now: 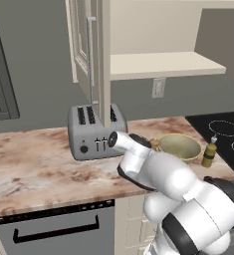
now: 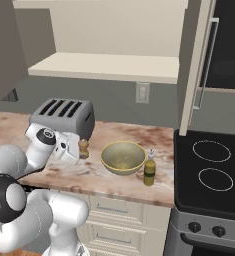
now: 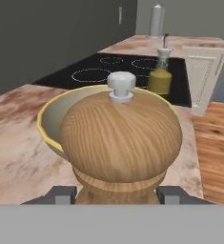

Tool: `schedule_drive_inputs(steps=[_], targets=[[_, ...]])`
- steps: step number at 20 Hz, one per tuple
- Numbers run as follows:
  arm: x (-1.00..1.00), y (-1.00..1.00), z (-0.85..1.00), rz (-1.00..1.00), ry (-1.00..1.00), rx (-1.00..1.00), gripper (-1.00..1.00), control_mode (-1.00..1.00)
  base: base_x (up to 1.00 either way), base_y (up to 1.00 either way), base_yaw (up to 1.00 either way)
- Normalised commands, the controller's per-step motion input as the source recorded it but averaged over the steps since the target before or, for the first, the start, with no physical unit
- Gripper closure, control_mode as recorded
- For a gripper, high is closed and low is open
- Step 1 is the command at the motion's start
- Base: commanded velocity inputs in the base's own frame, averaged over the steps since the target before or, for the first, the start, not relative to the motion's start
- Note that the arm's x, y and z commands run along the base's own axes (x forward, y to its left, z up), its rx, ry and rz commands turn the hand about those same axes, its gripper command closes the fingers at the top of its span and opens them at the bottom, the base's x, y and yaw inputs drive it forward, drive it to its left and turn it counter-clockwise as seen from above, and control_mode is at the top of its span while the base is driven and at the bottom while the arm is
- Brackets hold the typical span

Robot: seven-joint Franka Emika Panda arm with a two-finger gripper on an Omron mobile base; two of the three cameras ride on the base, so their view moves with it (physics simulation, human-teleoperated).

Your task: Retrieve the bottle and the shaker from the cabinet and place them next to the mixing bowl on the counter. Then add garlic from the fridge to the mixing bowl.

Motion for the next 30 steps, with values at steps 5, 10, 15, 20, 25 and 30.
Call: schedule_drive_inputs(steps=[5, 10, 15, 20, 25, 30], targets=[[0.23, -0.14, -0.14, 0.0, 0.0, -0.01, 1.0, -1.0, 0.0, 0.0, 0.0], [0.15, -0.2, -0.1, 0.0, 0.0, 0.0, 1.0, -1.0, 0.0, 0.0, 0.0], [0.02, -0.01, -0.13, 0.0, 0.0, 0.0, 1.0, -1.0, 0.0, 0.0, 0.0], [0.0, 0.0, -0.21, 0.0, 0.0, 0.0, 1.0, -1.0, 0.0, 0.0, 0.0], [0.0, 0.0, -0.19, 0.0, 0.0, 0.0, 1.0, -1.0, 0.0, 0.0, 0.0], [0.03, 0.0, -0.2, 0.0, 0.0, 0.0, 1.0, -1.0, 0.0, 0.0, 0.0]])
